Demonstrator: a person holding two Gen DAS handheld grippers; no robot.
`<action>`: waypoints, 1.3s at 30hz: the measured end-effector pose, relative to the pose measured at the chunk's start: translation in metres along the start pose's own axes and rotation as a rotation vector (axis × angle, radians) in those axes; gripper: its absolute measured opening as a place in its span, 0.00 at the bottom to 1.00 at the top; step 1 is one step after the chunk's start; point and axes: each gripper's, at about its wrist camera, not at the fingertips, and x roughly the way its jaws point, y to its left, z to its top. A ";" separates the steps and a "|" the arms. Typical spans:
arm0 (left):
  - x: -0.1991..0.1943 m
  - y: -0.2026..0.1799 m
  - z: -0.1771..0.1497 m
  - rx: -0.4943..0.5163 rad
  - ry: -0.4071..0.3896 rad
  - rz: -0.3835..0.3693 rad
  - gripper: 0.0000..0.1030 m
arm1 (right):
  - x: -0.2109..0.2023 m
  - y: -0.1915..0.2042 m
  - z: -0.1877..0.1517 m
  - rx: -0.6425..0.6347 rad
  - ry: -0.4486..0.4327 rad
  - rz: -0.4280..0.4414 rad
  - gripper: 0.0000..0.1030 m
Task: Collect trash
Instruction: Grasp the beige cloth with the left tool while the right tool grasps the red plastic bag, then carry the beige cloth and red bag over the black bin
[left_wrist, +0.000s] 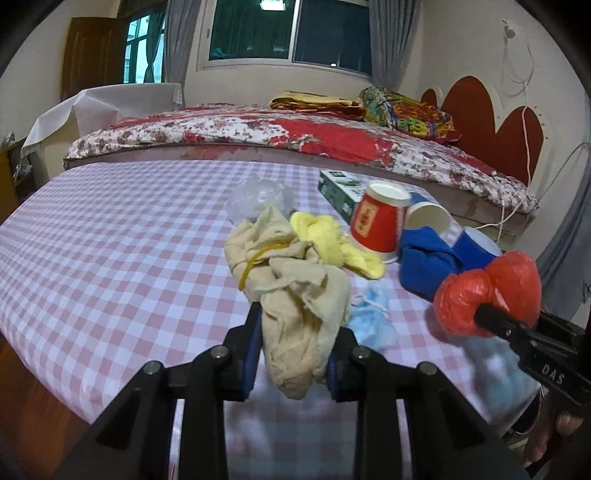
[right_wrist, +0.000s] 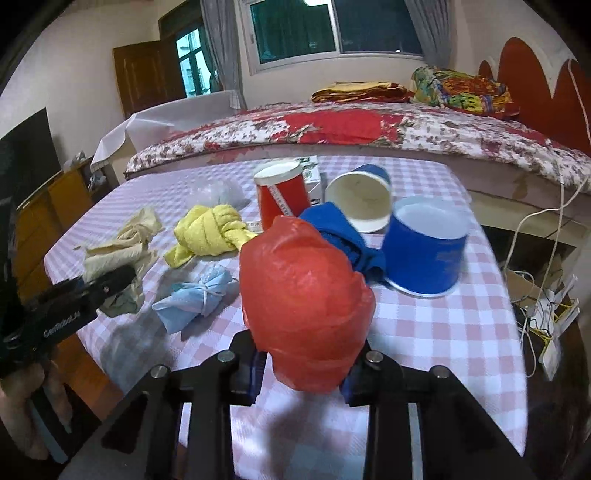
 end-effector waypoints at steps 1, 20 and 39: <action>-0.002 -0.004 0.000 0.006 -0.002 -0.001 0.29 | -0.005 -0.003 0.000 0.006 -0.006 -0.005 0.33; -0.027 -0.110 0.003 0.168 -0.029 -0.167 0.29 | -0.096 -0.089 -0.019 0.132 -0.111 -0.159 0.32; -0.026 -0.248 -0.024 0.377 0.033 -0.414 0.29 | -0.182 -0.213 -0.093 0.306 -0.093 -0.411 0.32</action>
